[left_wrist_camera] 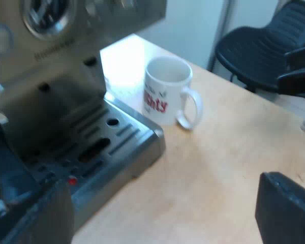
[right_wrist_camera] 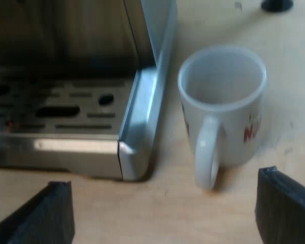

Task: Remove mug from coffee machine

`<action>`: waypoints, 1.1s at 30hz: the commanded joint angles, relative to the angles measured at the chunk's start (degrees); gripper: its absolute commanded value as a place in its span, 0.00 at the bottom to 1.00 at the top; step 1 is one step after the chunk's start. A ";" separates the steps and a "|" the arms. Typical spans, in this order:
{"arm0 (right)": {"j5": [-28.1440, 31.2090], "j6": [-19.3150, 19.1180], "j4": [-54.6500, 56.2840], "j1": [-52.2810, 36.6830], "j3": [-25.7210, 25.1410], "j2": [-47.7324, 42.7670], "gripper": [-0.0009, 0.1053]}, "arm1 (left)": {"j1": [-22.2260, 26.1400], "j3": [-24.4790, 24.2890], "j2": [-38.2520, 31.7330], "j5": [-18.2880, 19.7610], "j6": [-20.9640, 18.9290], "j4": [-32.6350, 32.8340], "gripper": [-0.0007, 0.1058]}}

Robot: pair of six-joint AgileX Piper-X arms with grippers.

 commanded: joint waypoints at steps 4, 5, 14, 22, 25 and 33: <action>0.05 -2.24 0.05 -0.08 -4.40 0.89 0.71 | -0.31 -4.62 -0.45 -2.86 -0.56 0.05 0.79; 0.03 -2.24 0.17 -0.08 -4.61 1.31 0.71 | -0.31 -4.91 -0.45 -2.98 -0.56 0.05 0.79; 0.03 -2.14 0.21 -0.08 -10.75 11.24 0.71 | 13.00 -7.50 -0.45 1.37 -1.55 0.05 0.79; 5.90 -2.07 0.54 -1.45 -16.98 21.30 0.71 | 28.01 -7.48 -2.61 3.73 -1.66 3.39 0.79; 5.80 -2.23 0.54 -4.02 -17.31 22.51 0.71 | 29.61 -7.48 -4.08 3.71 -1.66 4.33 0.79; -3.53 -4.54 3.68 -17.45 -17.31 20.67 0.71 | 29.60 -7.48 -7.12 3.71 -1.46 9.28 0.79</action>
